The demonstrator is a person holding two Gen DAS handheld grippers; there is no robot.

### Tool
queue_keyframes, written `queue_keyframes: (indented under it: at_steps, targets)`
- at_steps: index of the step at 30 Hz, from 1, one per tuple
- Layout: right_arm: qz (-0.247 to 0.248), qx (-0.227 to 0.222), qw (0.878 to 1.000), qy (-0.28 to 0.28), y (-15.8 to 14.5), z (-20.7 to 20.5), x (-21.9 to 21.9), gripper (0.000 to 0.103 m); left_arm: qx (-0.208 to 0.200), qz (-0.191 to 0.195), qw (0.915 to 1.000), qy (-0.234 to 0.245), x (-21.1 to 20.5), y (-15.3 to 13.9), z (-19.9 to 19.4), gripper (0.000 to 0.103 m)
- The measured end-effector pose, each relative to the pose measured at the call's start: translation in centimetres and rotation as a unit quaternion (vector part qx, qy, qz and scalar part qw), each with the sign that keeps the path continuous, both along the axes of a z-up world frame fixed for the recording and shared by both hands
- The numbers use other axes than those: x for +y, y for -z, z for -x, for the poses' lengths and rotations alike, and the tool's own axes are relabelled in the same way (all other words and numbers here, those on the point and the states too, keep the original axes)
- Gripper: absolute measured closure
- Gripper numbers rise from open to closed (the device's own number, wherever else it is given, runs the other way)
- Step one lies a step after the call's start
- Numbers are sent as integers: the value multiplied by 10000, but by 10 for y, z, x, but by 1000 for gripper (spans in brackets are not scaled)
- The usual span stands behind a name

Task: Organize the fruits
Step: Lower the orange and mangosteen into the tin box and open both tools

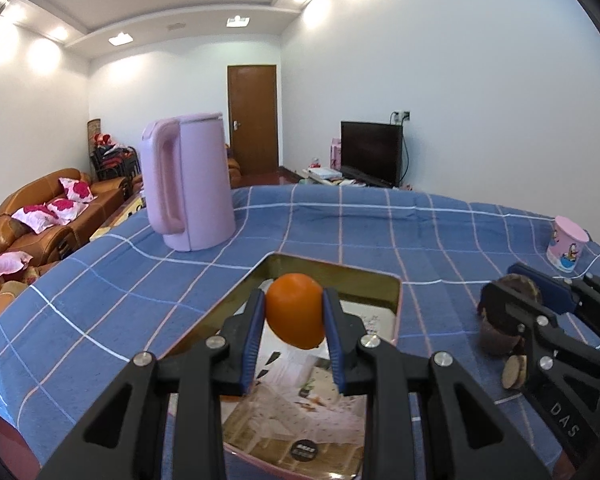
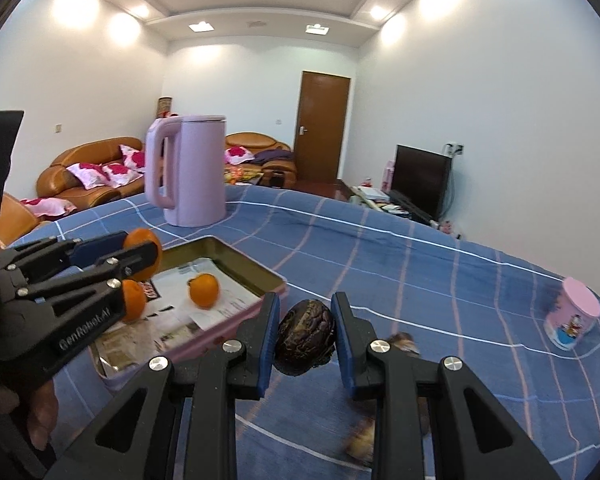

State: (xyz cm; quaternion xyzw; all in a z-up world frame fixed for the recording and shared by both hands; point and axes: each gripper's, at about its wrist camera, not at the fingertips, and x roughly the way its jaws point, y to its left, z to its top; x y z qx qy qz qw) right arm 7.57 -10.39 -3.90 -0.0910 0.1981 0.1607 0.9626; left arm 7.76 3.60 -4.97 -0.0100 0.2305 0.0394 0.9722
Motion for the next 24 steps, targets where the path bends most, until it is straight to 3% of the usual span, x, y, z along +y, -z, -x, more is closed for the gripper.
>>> queue_keyframes:
  at_steps: [12,24]
  targets:
    - [-168,496,9973,-513,10,-36,53,75,350,141,9988,-321,35,14,-14,73]
    - [-141,916,9926,-790,26,-56,88,74,433,112,9979,-467,47,19,-16,72]
